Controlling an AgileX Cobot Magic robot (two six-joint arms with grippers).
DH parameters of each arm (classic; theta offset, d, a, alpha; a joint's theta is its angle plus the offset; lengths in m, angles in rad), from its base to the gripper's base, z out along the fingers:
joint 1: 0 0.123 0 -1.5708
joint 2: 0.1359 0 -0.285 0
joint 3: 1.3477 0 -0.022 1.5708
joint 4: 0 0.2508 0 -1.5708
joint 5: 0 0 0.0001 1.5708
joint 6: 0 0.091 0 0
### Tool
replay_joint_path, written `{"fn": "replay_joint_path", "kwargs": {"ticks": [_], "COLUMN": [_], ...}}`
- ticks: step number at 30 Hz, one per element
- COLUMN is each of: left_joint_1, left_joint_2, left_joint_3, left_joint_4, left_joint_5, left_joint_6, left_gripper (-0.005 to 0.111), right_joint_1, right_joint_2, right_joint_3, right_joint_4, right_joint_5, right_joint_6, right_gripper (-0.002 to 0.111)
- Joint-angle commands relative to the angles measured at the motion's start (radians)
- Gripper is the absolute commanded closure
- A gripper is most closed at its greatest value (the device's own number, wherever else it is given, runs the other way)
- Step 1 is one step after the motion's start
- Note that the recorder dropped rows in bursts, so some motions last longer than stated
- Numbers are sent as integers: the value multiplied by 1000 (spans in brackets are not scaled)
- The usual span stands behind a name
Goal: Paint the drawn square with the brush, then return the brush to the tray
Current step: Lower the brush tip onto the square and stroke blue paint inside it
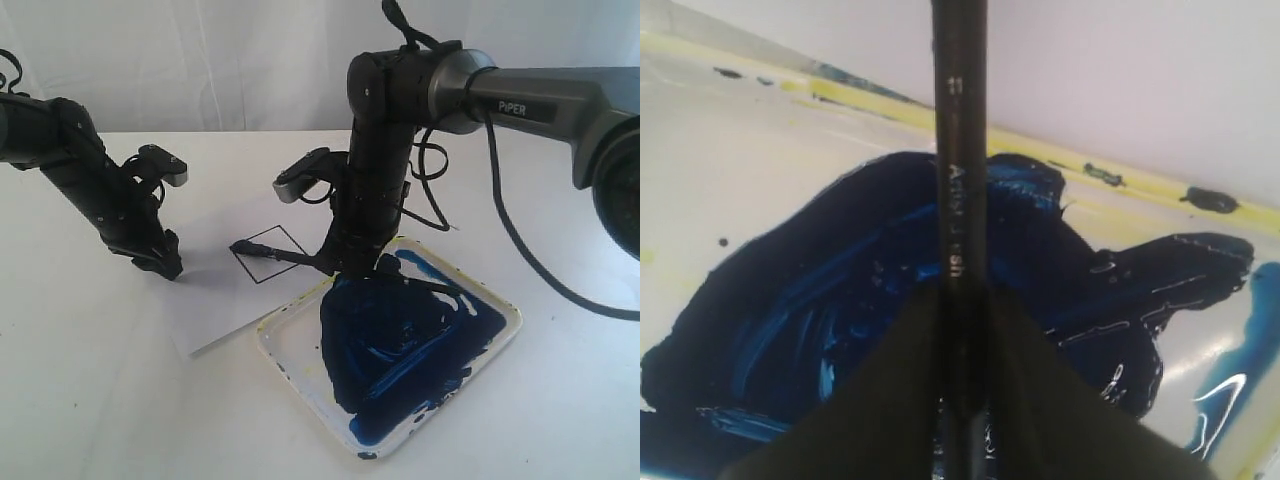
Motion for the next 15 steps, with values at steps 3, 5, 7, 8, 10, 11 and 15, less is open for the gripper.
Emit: {"fn": "replay_joint_path", "kwargs": {"ticks": [3,5,7,8,10,11,15], "left_joint_1": [1,1,1,1,1,1,1], "left_joint_2": [10,10,10,10,10,10,10], "left_joint_3": [7,7,7,7,7,7,7], "left_joint_4": [-12,-12,-12,-12,-12,-12,-12], "left_joint_5": [43,41,43,43,43,43,43], "left_joint_6": [-3,-5,-8,-10,-10,-10,-10], "left_gripper": [44,44,44,44,44,44,44], "right_joint_1": [1,1,1,1,1,1,1], "right_joint_2": [-36,-36,-36,-36,-36,-36,-36], "right_joint_3": [50,54,57,59,59,59,59], "right_joint_4": [-21,-21,-26,-36,-71,-70,-70], "right_joint_5": [8,8,8,8,8,8,8], "right_joint_6": [-5,-7,-7,0,51,53,73], "right_gripper": [108,108,108,108,108,108,108]}}
